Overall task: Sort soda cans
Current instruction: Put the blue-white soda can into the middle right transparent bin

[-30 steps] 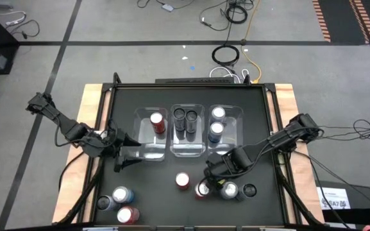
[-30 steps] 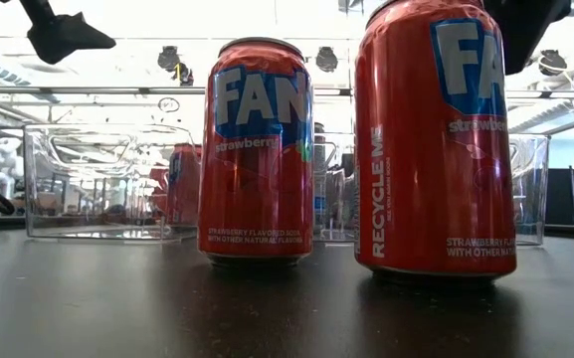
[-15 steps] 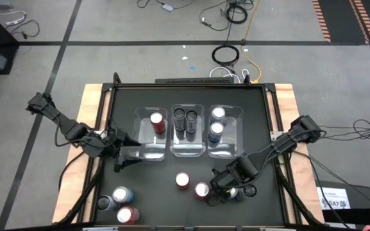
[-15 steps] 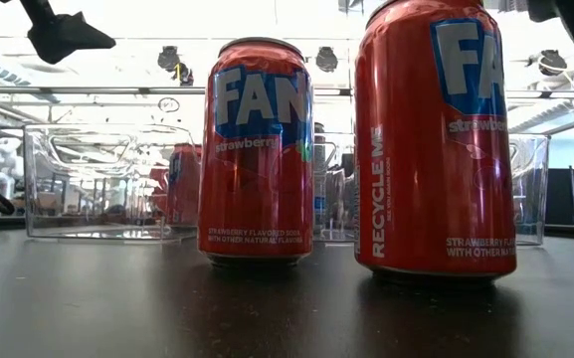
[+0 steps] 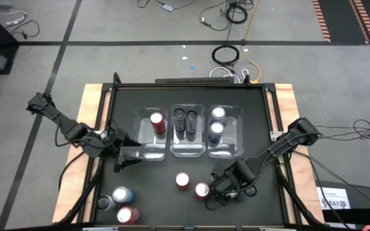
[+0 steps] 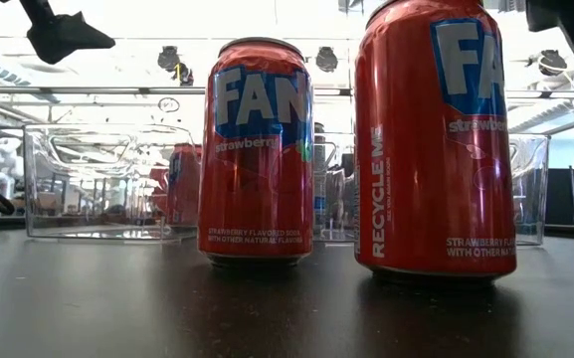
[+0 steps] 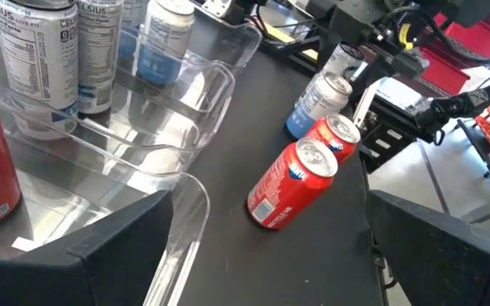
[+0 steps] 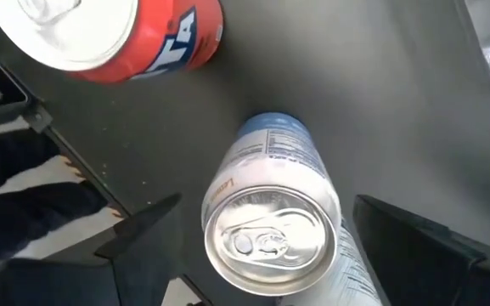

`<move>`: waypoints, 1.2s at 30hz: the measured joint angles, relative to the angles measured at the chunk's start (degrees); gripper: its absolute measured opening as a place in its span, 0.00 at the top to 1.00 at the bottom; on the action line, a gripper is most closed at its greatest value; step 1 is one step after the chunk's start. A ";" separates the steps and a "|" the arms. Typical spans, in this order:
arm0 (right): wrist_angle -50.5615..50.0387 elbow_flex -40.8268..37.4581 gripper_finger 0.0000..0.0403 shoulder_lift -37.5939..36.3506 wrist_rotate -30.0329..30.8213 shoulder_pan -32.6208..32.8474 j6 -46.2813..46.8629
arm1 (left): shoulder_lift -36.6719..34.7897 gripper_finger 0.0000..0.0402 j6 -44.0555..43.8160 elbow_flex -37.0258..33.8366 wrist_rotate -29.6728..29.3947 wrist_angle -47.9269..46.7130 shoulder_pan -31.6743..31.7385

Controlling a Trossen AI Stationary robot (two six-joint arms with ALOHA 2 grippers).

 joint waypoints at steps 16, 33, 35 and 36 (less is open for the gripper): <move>-1.07 0.00 0.18 2.80 -3.91 0.45 -8.10 | 0.01 0.01 -0.08 0.00 -0.05 0.27 0.00; -1.50 0.04 0.24 6.47 -4.71 0.38 -12.07 | 0.00 0.01 0.31 0.00 -0.22 0.21 0.00; -1.51 0.04 0.28 6.43 -4.74 0.33 -12.09 | 0.00 0.01 0.42 0.00 -0.22 0.21 -0.01; -1.51 0.04 0.29 6.43 -4.74 0.33 -12.10 | 0.00 0.01 0.45 0.00 -0.23 0.20 0.00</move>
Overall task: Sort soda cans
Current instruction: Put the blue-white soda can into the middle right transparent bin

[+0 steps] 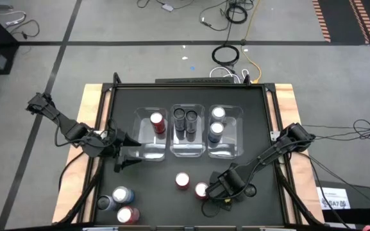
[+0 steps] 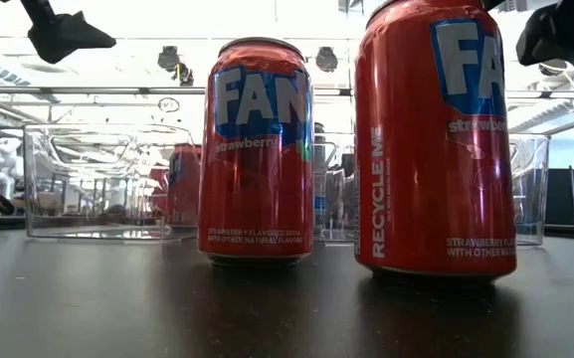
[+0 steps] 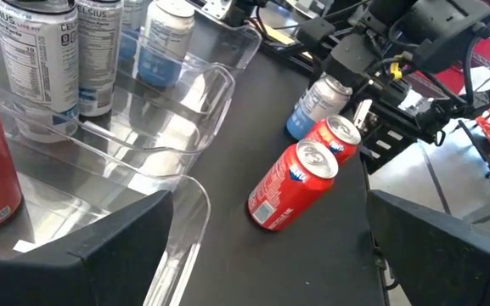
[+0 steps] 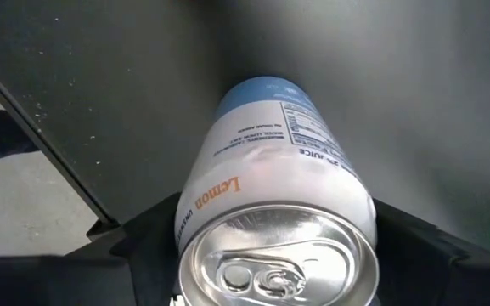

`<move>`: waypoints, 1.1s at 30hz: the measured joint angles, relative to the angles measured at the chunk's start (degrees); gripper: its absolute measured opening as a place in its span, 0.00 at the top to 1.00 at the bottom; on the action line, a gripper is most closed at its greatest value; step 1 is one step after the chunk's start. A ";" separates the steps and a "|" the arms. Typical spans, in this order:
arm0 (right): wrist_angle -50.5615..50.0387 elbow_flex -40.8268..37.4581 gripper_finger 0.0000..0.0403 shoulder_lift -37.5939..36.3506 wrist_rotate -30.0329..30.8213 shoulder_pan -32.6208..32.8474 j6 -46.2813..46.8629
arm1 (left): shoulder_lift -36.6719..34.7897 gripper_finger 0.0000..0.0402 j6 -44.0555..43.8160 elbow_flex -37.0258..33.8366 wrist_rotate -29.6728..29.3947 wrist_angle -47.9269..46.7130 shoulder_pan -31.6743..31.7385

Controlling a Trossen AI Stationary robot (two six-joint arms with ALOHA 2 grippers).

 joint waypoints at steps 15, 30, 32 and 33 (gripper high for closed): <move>-0.38 -0.07 0.30 -6.32 1.42 -1.89 7.48 | 0.00 0.01 1.37 0.00 0.72 -0.06 -0.01; -16.52 0.00 0.30 -27.83 18.51 -11.52 13.91 | 0.00 0.01 1.03 0.00 1.32 0.00 0.00; -17.69 0.00 0.30 -29.36 19.00 -15.70 10.68 | 0.01 0.01 1.03 0.00 1.40 0.01 -0.02; -17.91 0.00 0.30 -29.79 19.50 -17.96 8.39 | 0.00 0.01 1.03 0.00 1.43 0.04 -0.02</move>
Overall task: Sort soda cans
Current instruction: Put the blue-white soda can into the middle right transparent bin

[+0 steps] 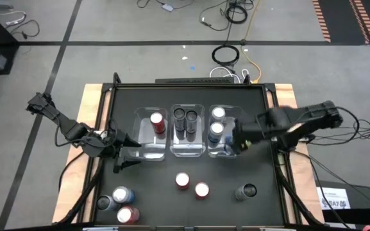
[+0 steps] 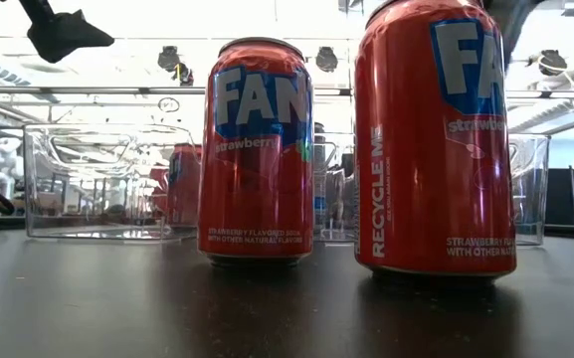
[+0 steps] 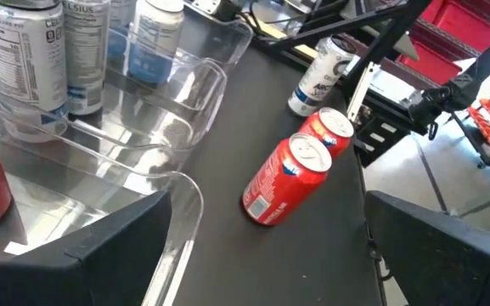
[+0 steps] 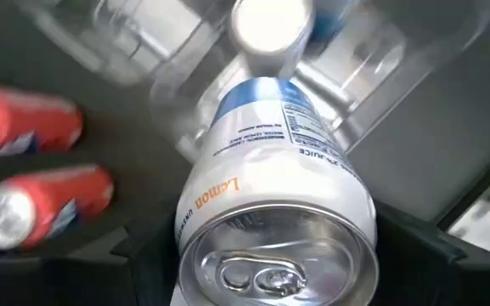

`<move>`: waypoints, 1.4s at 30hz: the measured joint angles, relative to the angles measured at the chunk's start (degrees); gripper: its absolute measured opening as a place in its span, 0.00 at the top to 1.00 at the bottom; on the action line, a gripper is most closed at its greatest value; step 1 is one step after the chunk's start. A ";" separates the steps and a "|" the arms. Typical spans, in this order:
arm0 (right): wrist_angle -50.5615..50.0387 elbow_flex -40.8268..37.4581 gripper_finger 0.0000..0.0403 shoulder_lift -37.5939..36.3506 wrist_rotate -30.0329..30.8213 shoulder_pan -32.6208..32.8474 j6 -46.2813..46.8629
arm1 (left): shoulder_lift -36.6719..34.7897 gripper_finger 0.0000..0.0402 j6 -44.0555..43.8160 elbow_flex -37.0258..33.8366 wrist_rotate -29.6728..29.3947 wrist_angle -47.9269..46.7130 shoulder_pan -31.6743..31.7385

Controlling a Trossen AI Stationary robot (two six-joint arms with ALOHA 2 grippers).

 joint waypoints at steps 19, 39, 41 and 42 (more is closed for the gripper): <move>-1.87 -0.04 0.30 9.85 -3.15 -34.97 -40.31 | 0.01 0.01 6.07 0.00 -7.99 0.49 0.02; 18.91 -19.38 0.26 11.74 -7.02 -38.43 -45.89 | 0.00 0.01 6.38 0.00 -8.13 0.10 0.01; 18.83 -18.96 0.22 11.74 -7.01 -38.43 -45.63 | 0.02 0.01 6.40 0.00 -8.13 0.10 0.00; 18.74 -18.68 0.20 11.73 -7.00 -38.43 -45.64 | 0.02 0.01 6.41 0.00 -8.13 0.10 0.00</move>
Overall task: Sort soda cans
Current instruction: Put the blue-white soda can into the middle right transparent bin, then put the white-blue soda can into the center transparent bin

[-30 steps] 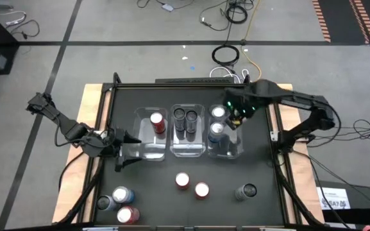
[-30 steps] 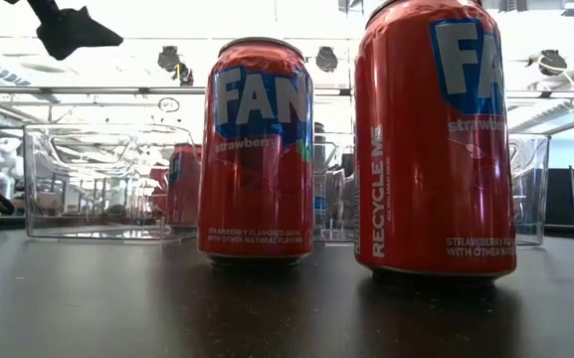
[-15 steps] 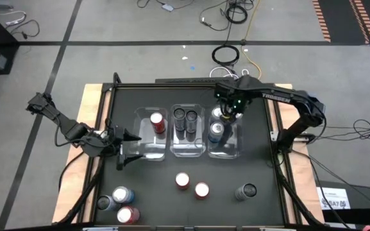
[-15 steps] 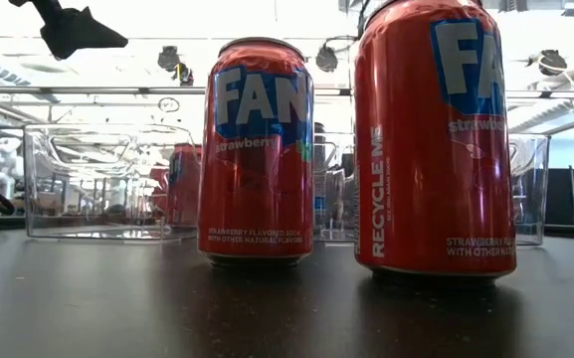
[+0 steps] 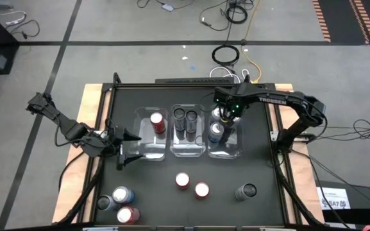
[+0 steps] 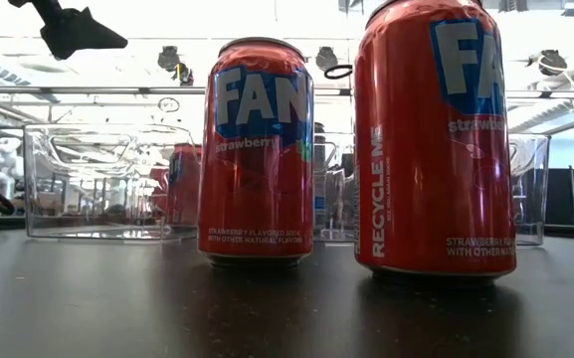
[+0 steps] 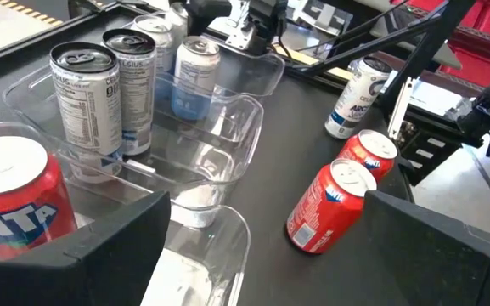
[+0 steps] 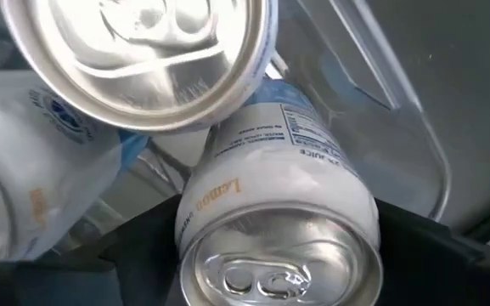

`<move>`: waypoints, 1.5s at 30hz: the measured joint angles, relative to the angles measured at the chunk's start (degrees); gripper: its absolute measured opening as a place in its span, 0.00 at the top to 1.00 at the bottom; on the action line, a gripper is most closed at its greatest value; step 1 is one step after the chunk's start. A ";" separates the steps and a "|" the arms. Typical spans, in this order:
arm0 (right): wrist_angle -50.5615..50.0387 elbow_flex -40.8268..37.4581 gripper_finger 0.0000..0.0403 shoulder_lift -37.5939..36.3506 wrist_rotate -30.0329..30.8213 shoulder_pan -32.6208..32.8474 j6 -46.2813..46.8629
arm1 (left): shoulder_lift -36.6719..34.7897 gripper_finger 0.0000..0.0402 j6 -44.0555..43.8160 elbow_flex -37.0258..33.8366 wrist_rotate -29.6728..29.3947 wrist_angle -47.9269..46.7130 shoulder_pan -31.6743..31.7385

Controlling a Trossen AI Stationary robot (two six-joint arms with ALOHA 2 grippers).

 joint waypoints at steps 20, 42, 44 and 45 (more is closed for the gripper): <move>-13.23 9.68 0.10 -4.20 3.22 0.39 3.61 | 0.00 0.01 -0.06 0.00 0.22 0.06 0.01; -17.76 12.58 0.12 -11.26 -0.65 58.19 89.15 | -0.02 0.01 -0.27 0.00 1.58 -0.23 0.02; -17.25 13.70 0.12 -8.36 -1.86 61.78 94.06 | -0.01 0.01 -0.27 0.00 2.29 -0.39 0.00; -17.25 14.33 0.12 -6.98 -2.43 63.38 96.27 | -0.02 0.01 -0.27 0.00 2.70 -0.39 0.00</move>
